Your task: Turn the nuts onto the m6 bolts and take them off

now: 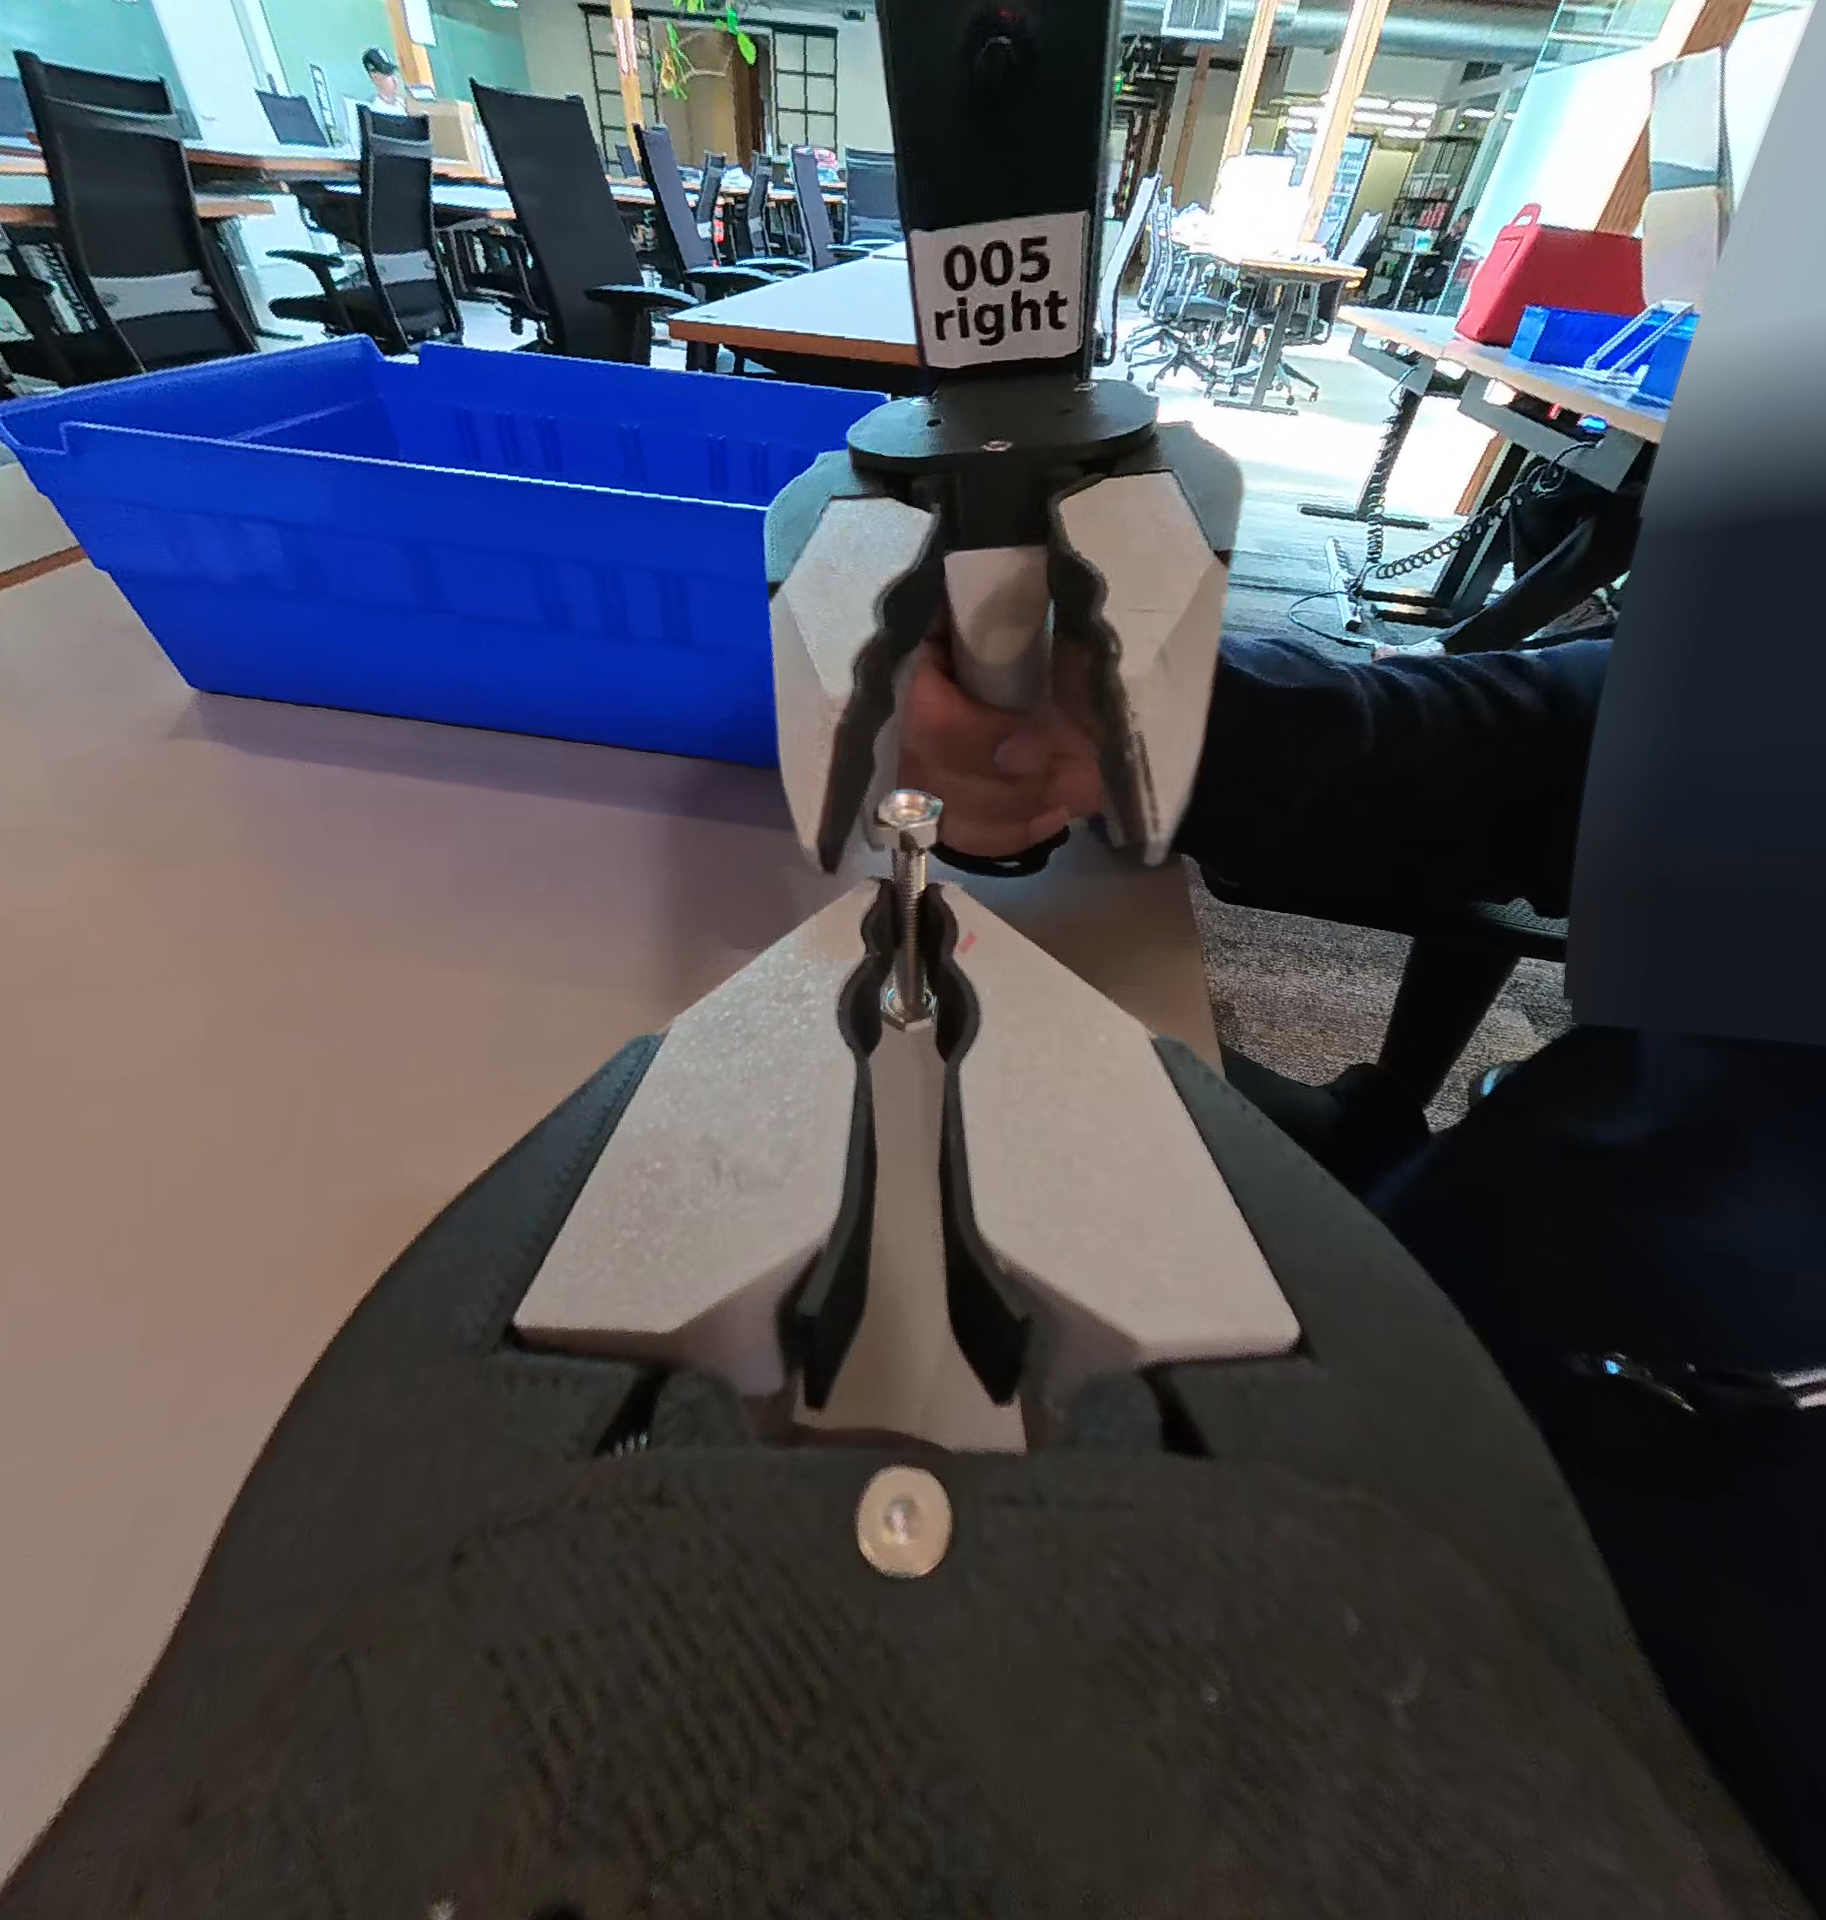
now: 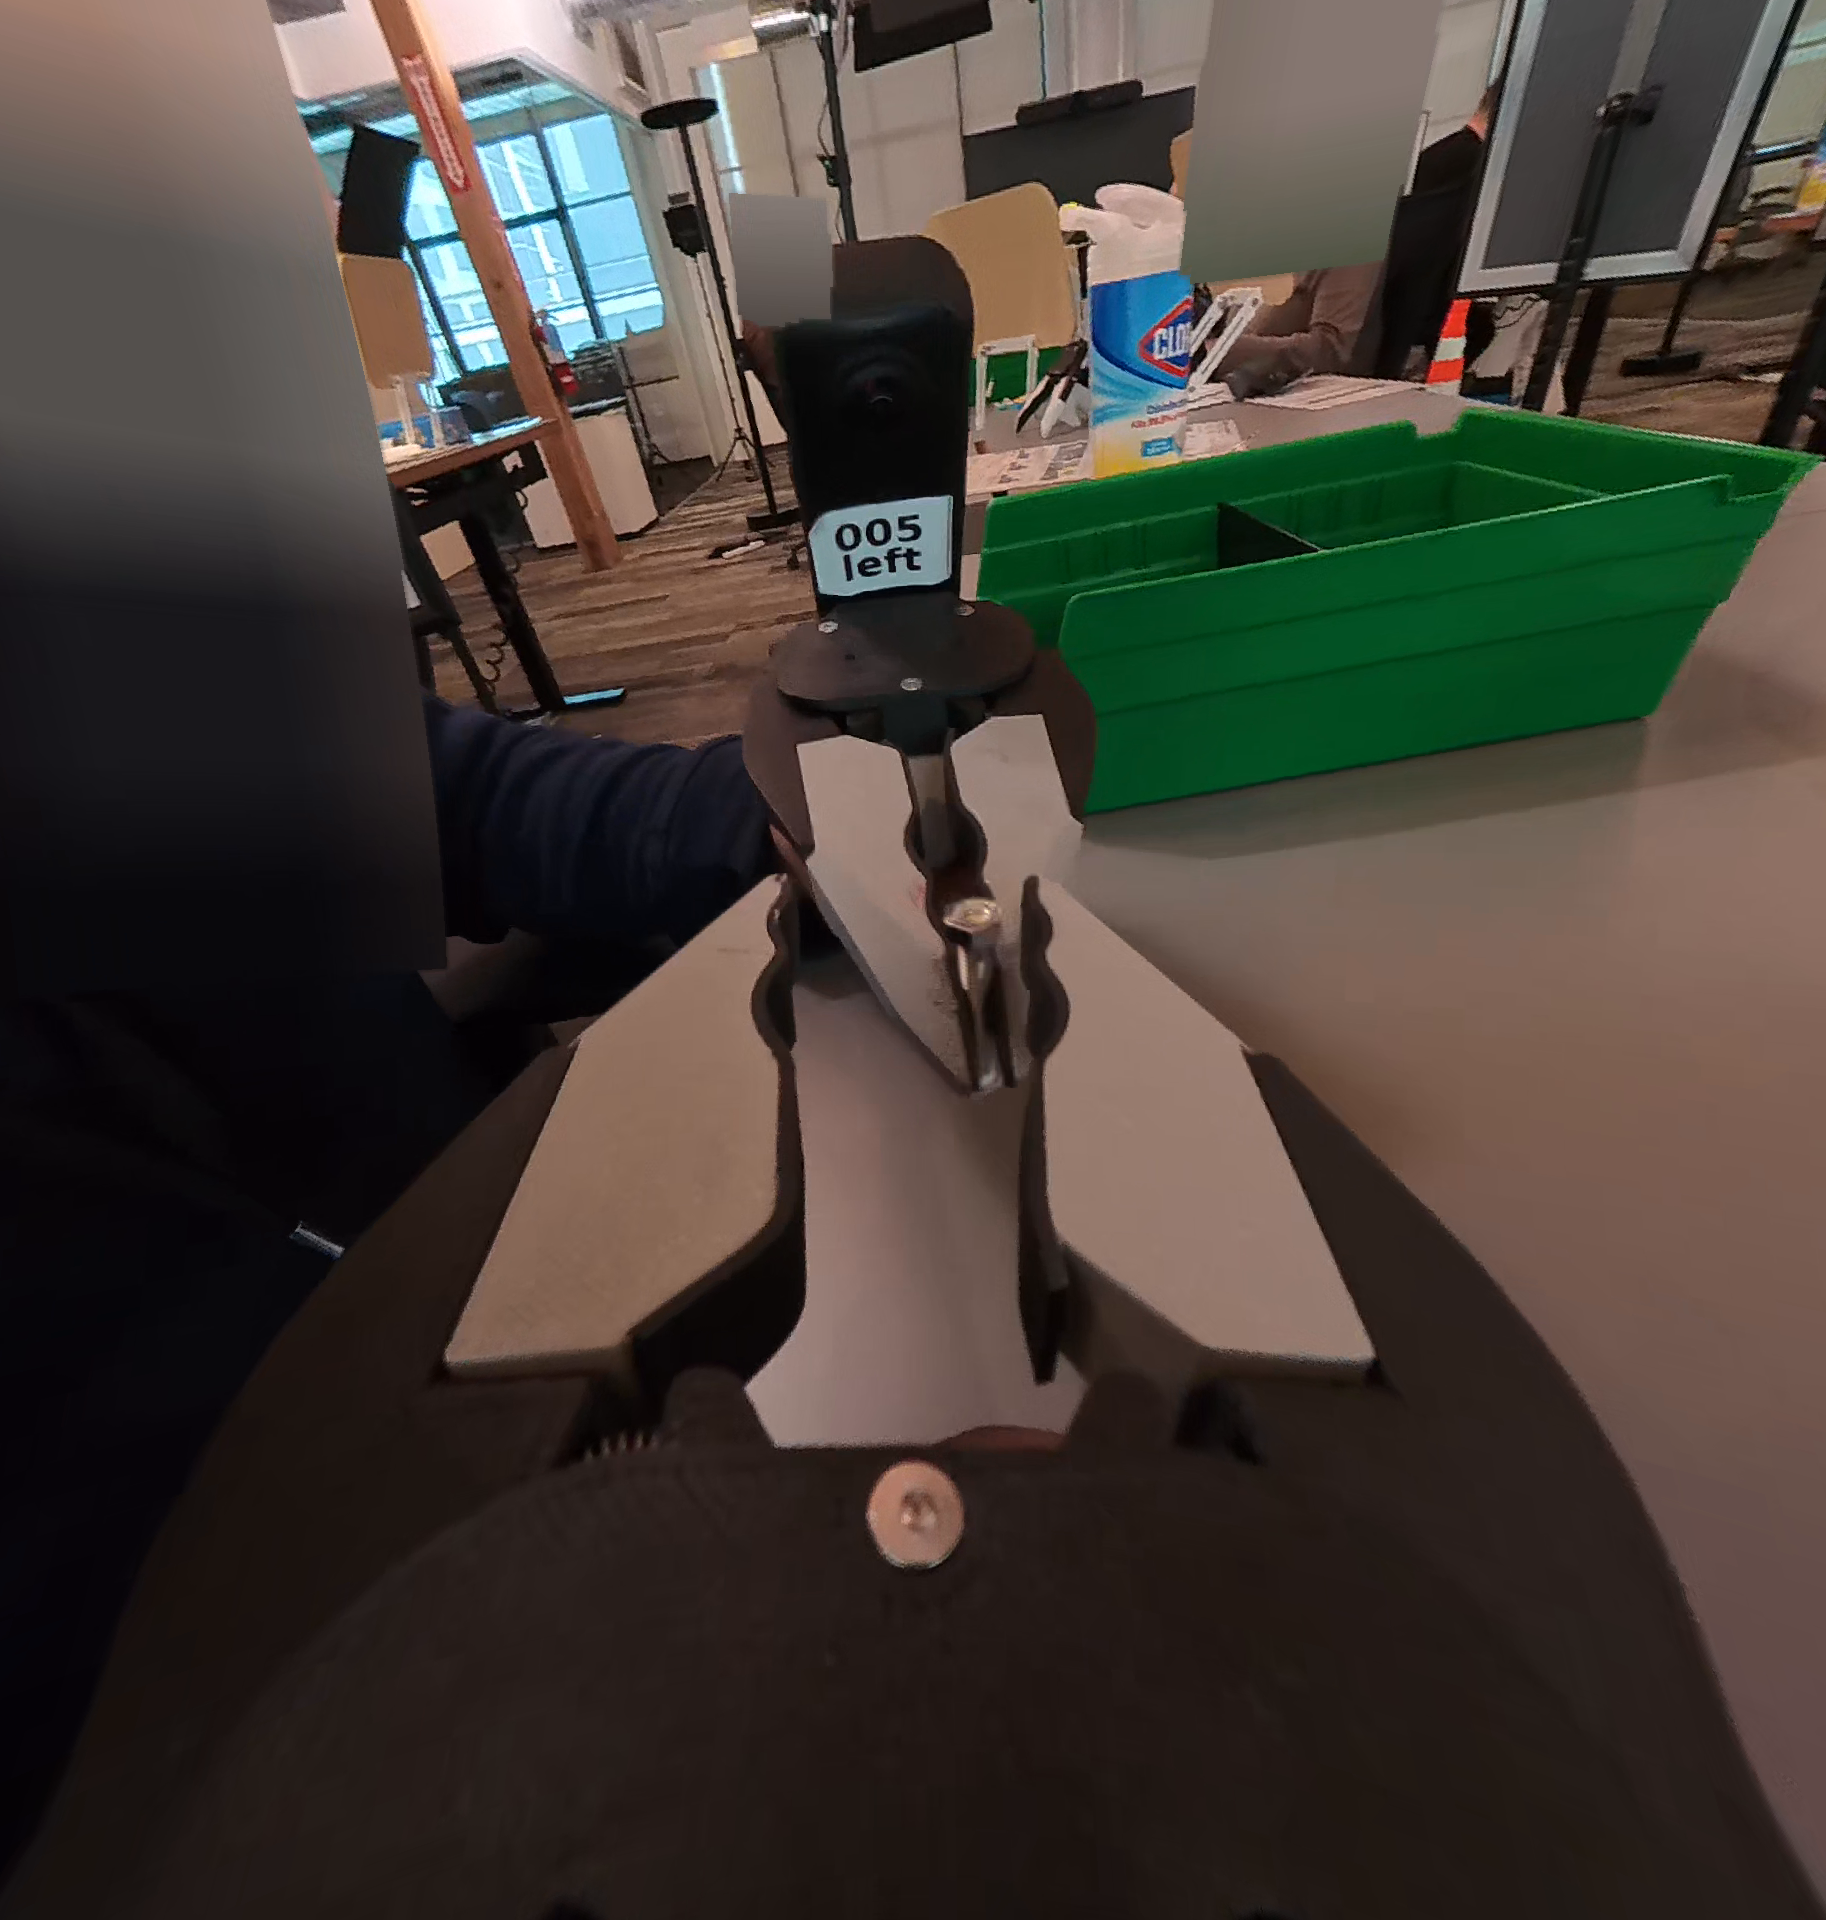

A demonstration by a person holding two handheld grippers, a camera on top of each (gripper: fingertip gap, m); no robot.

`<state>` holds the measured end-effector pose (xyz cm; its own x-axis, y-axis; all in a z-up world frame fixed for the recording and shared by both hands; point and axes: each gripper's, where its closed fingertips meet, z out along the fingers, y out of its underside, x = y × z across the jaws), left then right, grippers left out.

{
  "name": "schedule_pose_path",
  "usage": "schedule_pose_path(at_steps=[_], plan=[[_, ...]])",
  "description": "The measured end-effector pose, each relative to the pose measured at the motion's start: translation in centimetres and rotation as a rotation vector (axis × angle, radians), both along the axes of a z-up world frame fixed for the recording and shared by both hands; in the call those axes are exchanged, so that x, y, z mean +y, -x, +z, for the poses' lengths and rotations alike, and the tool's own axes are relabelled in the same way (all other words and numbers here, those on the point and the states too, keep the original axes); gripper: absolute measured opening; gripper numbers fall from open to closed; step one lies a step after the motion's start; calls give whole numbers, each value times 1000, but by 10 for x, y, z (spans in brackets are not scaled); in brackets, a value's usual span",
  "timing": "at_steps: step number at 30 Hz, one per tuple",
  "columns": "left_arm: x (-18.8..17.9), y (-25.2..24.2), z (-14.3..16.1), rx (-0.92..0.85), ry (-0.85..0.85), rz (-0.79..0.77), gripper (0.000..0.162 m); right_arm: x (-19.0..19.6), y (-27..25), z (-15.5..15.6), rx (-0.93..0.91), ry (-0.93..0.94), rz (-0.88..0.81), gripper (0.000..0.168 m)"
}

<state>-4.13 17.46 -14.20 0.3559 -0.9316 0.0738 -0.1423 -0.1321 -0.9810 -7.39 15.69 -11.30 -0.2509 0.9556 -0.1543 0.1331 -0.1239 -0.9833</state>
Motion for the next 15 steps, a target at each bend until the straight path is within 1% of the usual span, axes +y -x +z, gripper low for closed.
schedule_pose_path(at_steps=[1, 3, 4, 5, 6, 7, 9, 13, 15], plan=[[2, 1, 0, -3, 1, 15, 2, -2, 1, 0, -1, -2, 7, 39], [8, 5, 2, -13, 1, 57, 2, 2, -2, -2, -1, -22, -26, 43], [12, 8, 2, -15, -3, 87, 2, 5, -7, -1, 5, -36, -44, 40], [16, 12, 2, -20, 4, 116, 2, 1, -15, 2, 30, -41, -11, 16], [17, 14, 3, -31, 18, 114, 2, 2, -20, 8, 65, -26, -14, 14], [17, 14, 4, -43, 26, 108, 2, 8, -23, 11, 79, -10, -52, 20], [16, 13, 3, -33, 28, 102, 2, 19, -21, 9, 57, 4, -101, 39], [13, 8, 1, -16, 15, 84, 2, 23, -1, 3, 6, 10, -115, 41], [15, 9, 2, -24, 16, 97, 2, 14, 5, 0, -9, 44, -53, 41]])
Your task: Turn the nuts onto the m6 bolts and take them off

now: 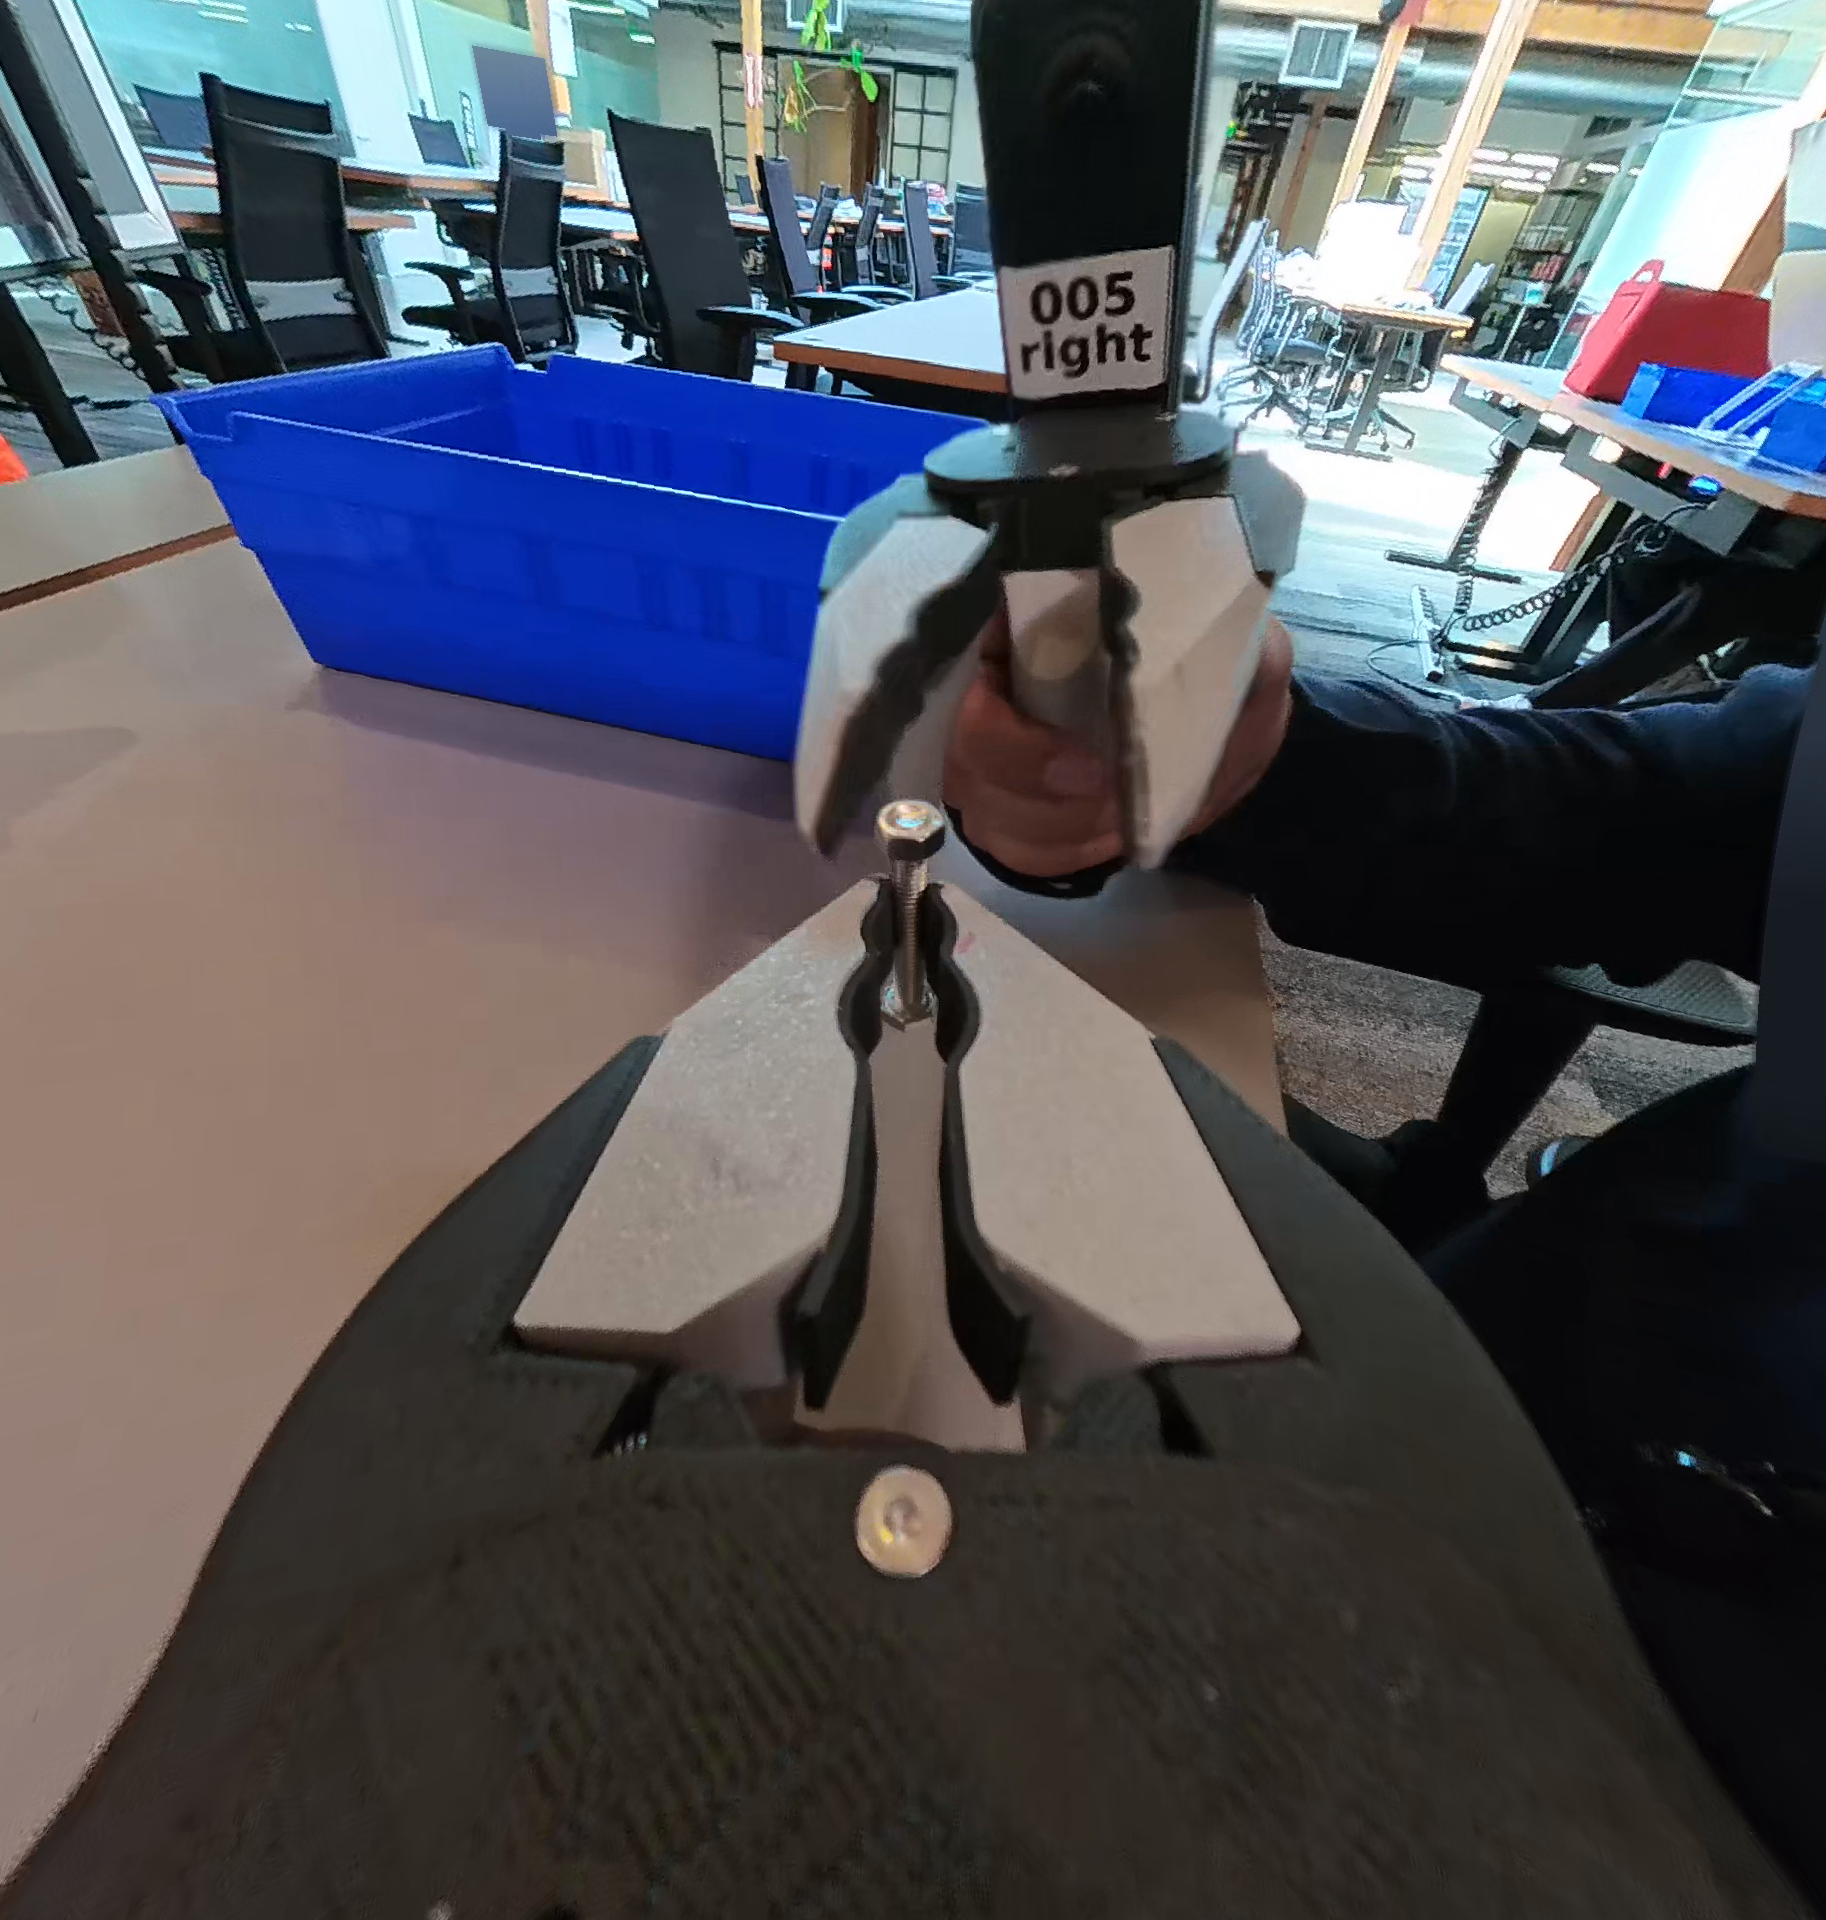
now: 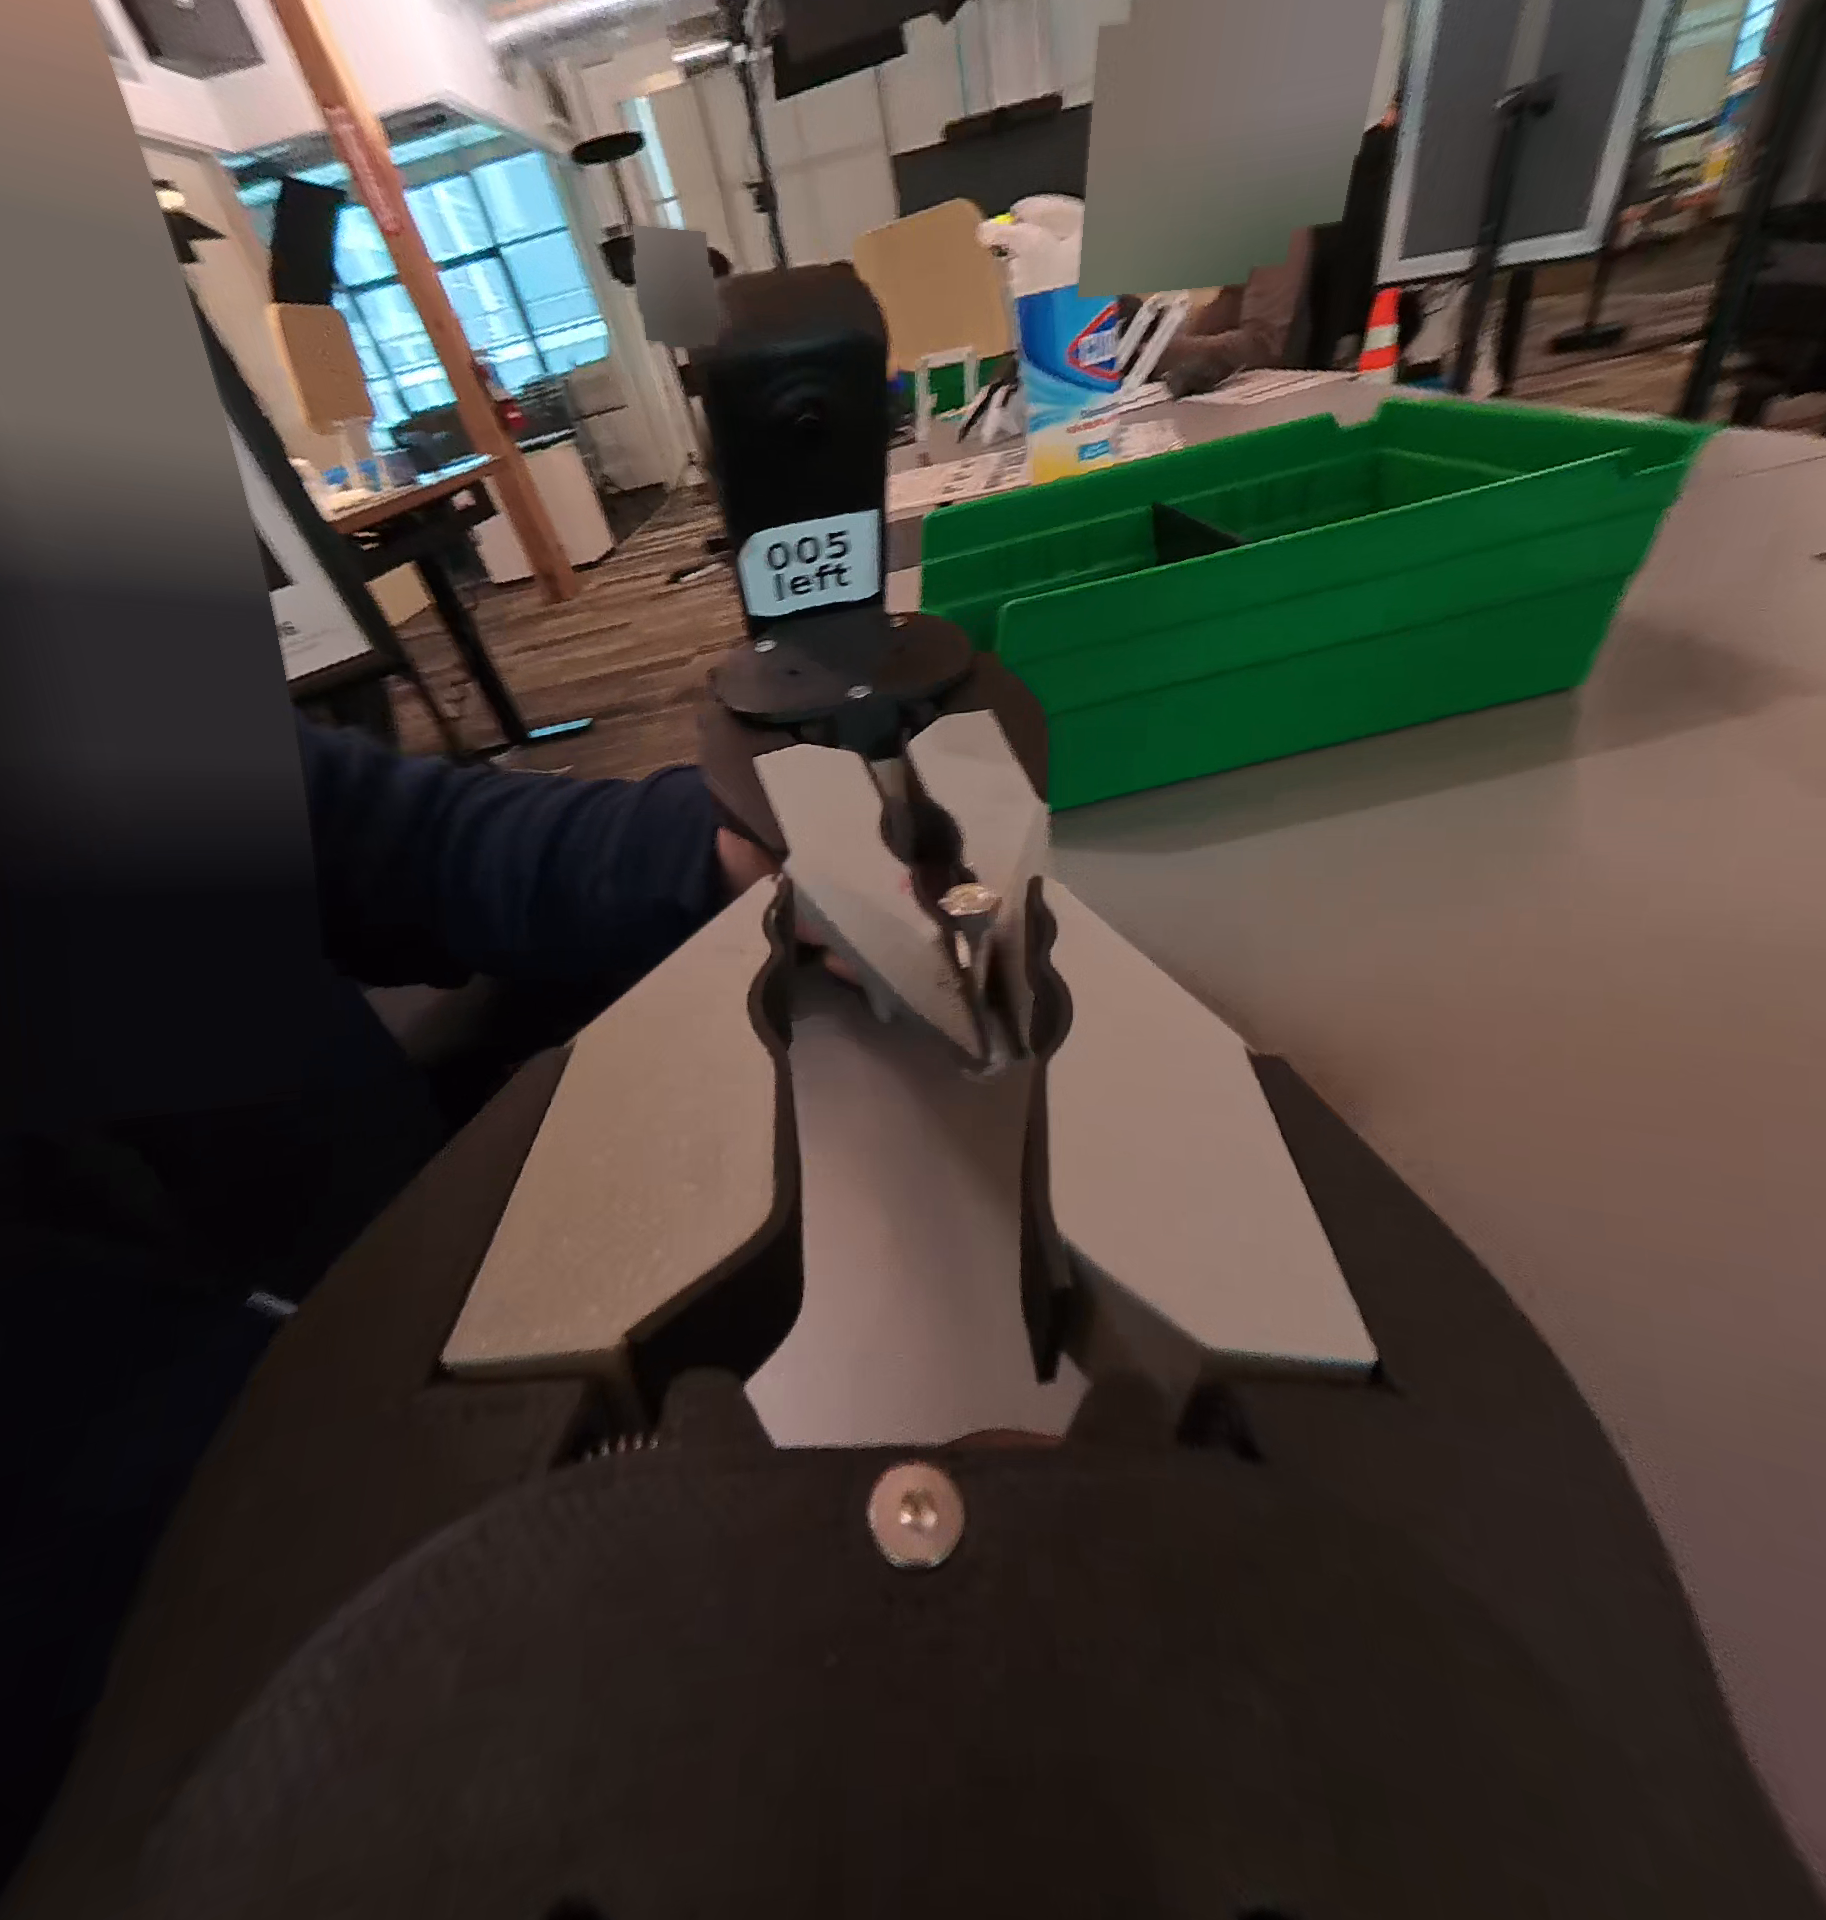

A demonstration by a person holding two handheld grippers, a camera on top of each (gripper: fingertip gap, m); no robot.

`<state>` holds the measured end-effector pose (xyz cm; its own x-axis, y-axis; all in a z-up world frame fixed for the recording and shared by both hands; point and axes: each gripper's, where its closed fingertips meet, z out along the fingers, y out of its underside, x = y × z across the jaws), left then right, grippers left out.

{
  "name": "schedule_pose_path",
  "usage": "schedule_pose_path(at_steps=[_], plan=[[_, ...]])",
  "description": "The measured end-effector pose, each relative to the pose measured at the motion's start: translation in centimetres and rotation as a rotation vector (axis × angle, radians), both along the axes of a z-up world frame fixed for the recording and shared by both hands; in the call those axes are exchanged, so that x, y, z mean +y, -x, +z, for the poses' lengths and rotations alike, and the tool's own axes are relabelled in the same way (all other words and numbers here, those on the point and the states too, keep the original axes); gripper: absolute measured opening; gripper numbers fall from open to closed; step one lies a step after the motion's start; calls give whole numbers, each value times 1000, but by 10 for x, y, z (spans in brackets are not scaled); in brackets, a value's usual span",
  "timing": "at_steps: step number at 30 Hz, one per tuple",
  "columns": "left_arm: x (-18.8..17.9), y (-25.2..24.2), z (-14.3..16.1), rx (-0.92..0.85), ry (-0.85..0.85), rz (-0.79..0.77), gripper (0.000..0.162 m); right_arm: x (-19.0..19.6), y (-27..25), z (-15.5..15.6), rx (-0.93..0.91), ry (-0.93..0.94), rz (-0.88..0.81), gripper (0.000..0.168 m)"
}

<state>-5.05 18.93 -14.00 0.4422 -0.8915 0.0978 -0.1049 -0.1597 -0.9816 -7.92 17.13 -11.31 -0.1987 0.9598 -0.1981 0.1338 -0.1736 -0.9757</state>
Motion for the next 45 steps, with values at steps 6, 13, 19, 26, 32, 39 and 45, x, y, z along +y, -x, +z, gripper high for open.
schedule_pose_path(at_steps=[6, 13, 19, 26, 32, 39, 45], plan=[[10, 12, 3, -41, 26, 58, 2, -4, -29, 22, 139, -25, 16, 16], [7, 4, -2, 14, 2, 46, 2, 21, -4, 1, -21, -23, -100, 23], [7, 5, -1, 9, 0, 46, 2, 18, 8, -9, -69, -38, -78, 7], [13, 8, -1, 0, 7, 85, 10, 30, 3, -4, -26, 28, -134, 6], [15, 6, -4, 18, 23, 89, 19, 31, -5, 7, 28, 56, -126, 7], [9, 1, -3, 29, -9, 62, 2, 22, 4, 2, -2, -24, -114, 6], [9, 2, -2, 18, 2, 58, 2, 24, 0, 5, 30, 60, -72, 27]])
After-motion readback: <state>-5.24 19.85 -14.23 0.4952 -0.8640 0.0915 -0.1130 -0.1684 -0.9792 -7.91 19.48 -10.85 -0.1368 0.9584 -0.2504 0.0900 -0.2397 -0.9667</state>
